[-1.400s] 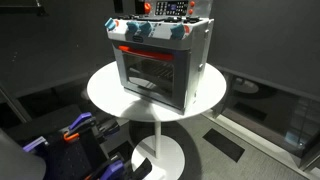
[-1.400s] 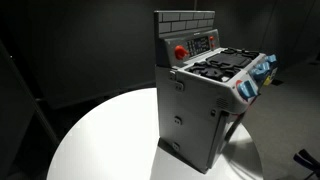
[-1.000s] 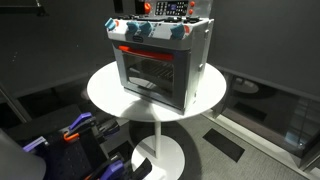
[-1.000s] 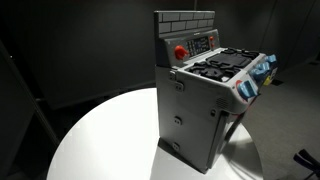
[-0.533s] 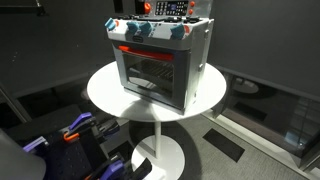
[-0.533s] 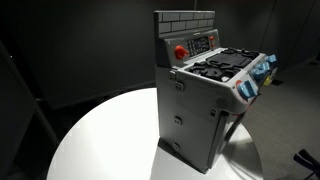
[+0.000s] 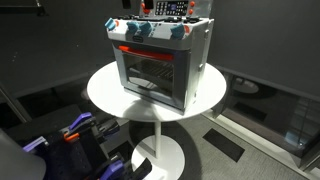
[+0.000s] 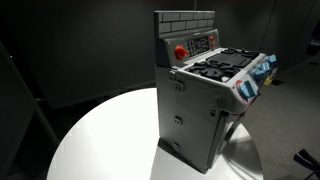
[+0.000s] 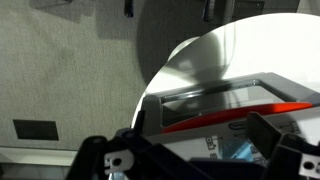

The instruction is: Press the top button on the right side of the stove

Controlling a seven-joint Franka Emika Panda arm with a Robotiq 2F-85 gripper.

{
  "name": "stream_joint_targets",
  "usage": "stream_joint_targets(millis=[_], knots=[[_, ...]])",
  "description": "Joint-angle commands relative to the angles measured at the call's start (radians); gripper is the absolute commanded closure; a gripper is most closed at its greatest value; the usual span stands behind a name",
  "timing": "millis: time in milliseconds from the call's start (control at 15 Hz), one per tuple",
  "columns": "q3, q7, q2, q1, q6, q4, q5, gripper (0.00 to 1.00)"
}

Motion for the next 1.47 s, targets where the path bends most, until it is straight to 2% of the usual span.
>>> stream_joint_targets(millis=[0,333,800,1400], knots=[[0.010,0.023,0.058,-0.001,0.053,0.064,0.000,0.00],[0.030,0.052,0.132,-0.005,0.163,0.123,-0.012,0.00],[0.062,0.161,0.258,-0.030,0.330,0.195,-0.072,0.00],[0.059,0.291,0.445,-0.046,0.362,0.353,-0.144,0.00]])
